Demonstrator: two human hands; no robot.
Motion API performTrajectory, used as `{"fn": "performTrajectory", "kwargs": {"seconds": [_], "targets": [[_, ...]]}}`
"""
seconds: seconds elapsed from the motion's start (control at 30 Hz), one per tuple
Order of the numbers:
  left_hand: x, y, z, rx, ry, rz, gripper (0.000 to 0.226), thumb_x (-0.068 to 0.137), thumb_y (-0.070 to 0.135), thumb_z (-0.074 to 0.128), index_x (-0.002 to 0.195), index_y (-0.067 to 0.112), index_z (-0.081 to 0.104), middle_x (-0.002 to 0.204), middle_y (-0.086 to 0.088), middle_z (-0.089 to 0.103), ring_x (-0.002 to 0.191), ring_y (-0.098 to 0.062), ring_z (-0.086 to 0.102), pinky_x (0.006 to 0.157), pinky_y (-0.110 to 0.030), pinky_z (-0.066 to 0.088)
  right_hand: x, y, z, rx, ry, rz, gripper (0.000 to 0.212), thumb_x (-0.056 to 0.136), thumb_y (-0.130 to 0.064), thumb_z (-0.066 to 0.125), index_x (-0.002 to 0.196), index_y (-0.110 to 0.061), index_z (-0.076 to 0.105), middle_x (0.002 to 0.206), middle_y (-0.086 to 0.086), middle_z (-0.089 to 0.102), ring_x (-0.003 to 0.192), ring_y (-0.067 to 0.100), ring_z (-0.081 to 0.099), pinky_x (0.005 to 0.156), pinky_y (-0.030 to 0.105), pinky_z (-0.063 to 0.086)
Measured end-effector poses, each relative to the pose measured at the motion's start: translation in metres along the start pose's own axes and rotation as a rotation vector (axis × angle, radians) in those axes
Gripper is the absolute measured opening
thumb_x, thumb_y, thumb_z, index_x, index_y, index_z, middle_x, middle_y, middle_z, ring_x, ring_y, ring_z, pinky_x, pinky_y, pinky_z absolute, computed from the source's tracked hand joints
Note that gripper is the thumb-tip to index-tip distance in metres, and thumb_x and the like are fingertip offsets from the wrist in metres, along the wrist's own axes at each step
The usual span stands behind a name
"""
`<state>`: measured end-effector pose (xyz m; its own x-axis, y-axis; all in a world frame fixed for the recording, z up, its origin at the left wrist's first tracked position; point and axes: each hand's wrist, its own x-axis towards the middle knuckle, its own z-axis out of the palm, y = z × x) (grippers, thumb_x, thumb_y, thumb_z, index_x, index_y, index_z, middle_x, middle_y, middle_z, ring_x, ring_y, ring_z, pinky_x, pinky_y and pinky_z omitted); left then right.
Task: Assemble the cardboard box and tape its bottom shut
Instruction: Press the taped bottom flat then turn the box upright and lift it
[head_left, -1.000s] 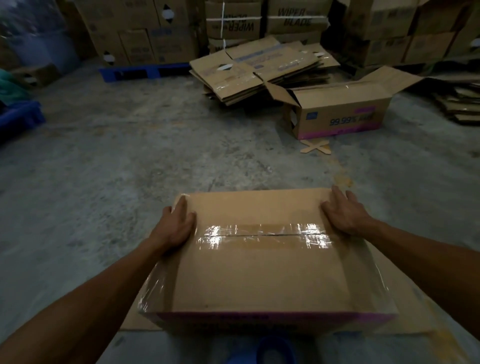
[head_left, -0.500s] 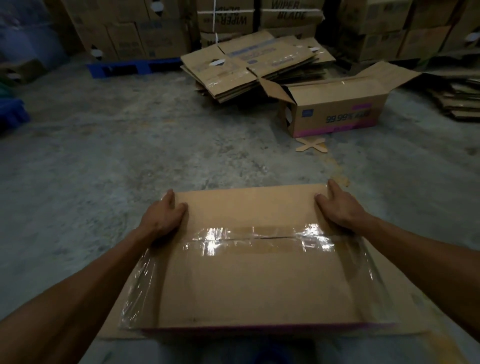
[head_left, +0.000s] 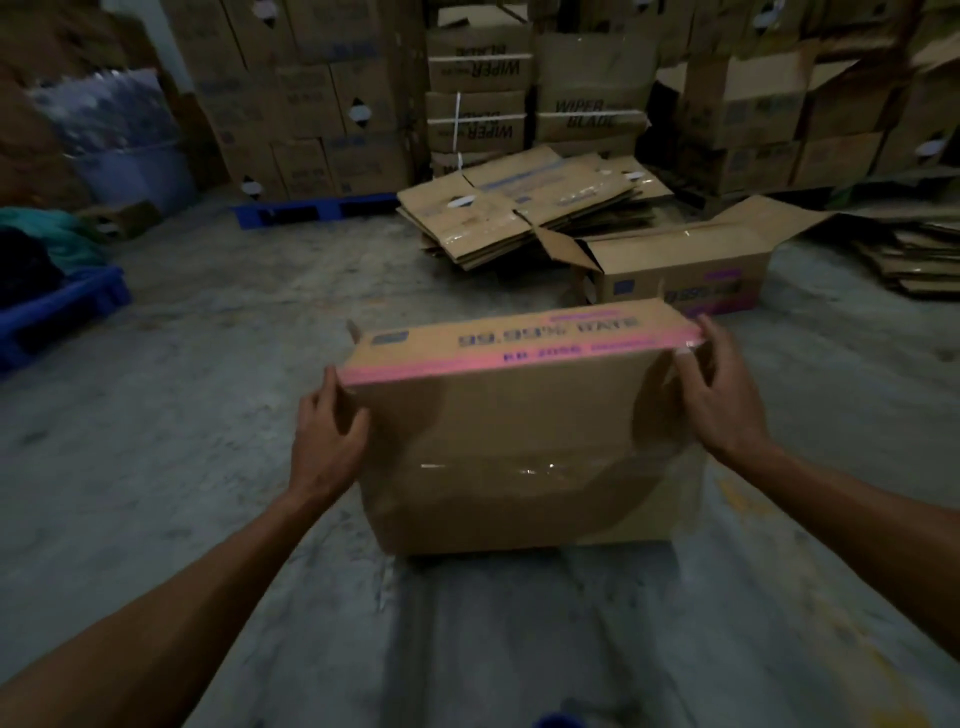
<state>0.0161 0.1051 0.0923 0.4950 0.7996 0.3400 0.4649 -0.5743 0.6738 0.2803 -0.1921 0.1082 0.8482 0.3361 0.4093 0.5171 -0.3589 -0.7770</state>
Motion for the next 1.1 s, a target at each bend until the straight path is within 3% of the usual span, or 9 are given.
{"fn": "performTrajectory", "kwargs": {"seconds": [0.07, 0.2, 0.33, 0.43, 0.57, 0.73, 0.9, 0.97, 1.1], "targets": [[-0.016, -0.005, 0.0, 0.015, -0.033, -0.02, 0.07, 0.094, 0.029, 0.056, 0.152, 0.013, 0.022, 0.129, -0.022, 0.042, 0.115, -0.037, 0.051, 0.097, -0.042, 0.041, -0.012, 0.001, -0.005, -0.102, 0.038, 0.056, 0.05, 0.101, -0.038, 0.039, 0.146, -0.016, 0.037, 0.14, 0.015, 0.043, 0.122, 0.029, 0.049, 0.091, 0.033, 0.038], [-0.012, 0.002, -0.017, 0.05, -0.069, -0.106, 0.078, 0.087, 0.054, 0.041, 0.152, 0.013, 0.025, 0.129, -0.021, 0.042, 0.117, -0.037, 0.049, 0.1, -0.046, 0.037, -0.01, 0.007, -0.018, -0.178, 0.02, 0.136, 0.057, 0.095, -0.039, 0.047, 0.146, -0.014, 0.04, 0.128, 0.015, 0.048, 0.112, 0.032, 0.054, 0.09, 0.039, 0.041], [-0.002, 0.01, -0.033, -0.106, -0.298, -0.117, 0.054, 0.099, 0.041, 0.044, 0.144, 0.011, 0.041, 0.141, -0.016, 0.049, 0.11, -0.018, 0.047, 0.091, -0.03, 0.036, 0.007, 0.003, -0.032, 0.014, -0.226, 0.343, 0.056, 0.094, -0.028, 0.053, 0.146, -0.013, 0.04, 0.133, 0.011, 0.054, 0.108, 0.027, 0.055, 0.083, 0.028, 0.038], [0.009, 0.01, -0.033, -0.197, -0.438, -0.208, 0.05, 0.098, 0.035, 0.048, 0.146, 0.023, 0.037, 0.134, -0.006, 0.055, 0.093, -0.012, 0.057, 0.072, -0.023, 0.044, 0.024, 0.006, -0.04, 0.042, -0.447, 0.555, 0.048, 0.09, -0.03, 0.053, 0.138, -0.029, 0.048, 0.113, 0.007, 0.057, 0.084, 0.021, 0.055, 0.065, 0.028, 0.041], [0.022, 0.014, -0.029, -0.392, -0.523, -0.466, 0.049, 0.097, 0.038, 0.05, 0.139, 0.017, 0.04, 0.102, -0.009, 0.065, 0.083, -0.027, 0.068, 0.064, -0.036, 0.055, 0.038, 0.015, -0.036, 0.08, -0.595, 0.696, 0.056, 0.084, -0.042, 0.057, 0.136, -0.022, 0.047, 0.097, 0.016, 0.065, 0.076, 0.028, 0.062, 0.06, 0.031, 0.047], [0.023, 0.006, -0.019, -0.535, -0.562, -0.516, 0.035, 0.094, 0.038, 0.055, 0.123, 0.019, 0.05, 0.083, -0.009, 0.076, 0.069, -0.023, 0.073, 0.056, -0.033, 0.06, 0.042, 0.021, -0.025, 0.303, -0.626, 0.665, 0.074, 0.089, -0.035, 0.062, 0.148, -0.047, 0.018, 0.108, 0.022, 0.068, 0.065, 0.027, 0.07, 0.048, 0.036, 0.057], [0.021, 0.002, -0.025, -0.575, -0.546, -0.473, 0.041, 0.093, 0.037, 0.058, 0.129, 0.021, 0.049, 0.106, -0.013, 0.071, 0.082, -0.026, 0.072, 0.063, -0.035, 0.061, 0.037, 0.013, -0.026, 0.333, -0.6, 0.566, 0.068, 0.092, -0.031, 0.06, 0.147, -0.043, 0.022, 0.11, 0.018, 0.066, 0.073, 0.026, 0.07, 0.055, 0.033, 0.059], [0.023, 0.004, -0.03, -0.594, -0.452, -0.351, 0.039, 0.093, 0.033, 0.059, 0.129, 0.022, 0.051, 0.113, -0.01, 0.069, 0.085, -0.02, 0.072, 0.067, -0.031, 0.059, 0.035, 0.004, -0.027, 0.381, -0.558, 0.48, 0.063, 0.094, -0.026, 0.056, 0.147, -0.04, 0.025, 0.113, 0.014, 0.065, 0.075, 0.024, 0.071, 0.057, 0.032, 0.059], [0.024, -0.002, -0.039, -0.555, -0.197, -0.038, 0.053, 0.083, 0.034, 0.069, 0.133, 0.029, 0.05, 0.124, 0.004, 0.065, 0.105, -0.011, 0.066, 0.089, -0.03, 0.052, 0.019, 0.002, -0.018, 0.381, -0.382, 0.235, 0.077, 0.096, -0.017, 0.053, 0.152, -0.042, 0.007, 0.134, 0.0, 0.043, 0.098, 0.021, 0.064, 0.074, 0.039, 0.056]]}}
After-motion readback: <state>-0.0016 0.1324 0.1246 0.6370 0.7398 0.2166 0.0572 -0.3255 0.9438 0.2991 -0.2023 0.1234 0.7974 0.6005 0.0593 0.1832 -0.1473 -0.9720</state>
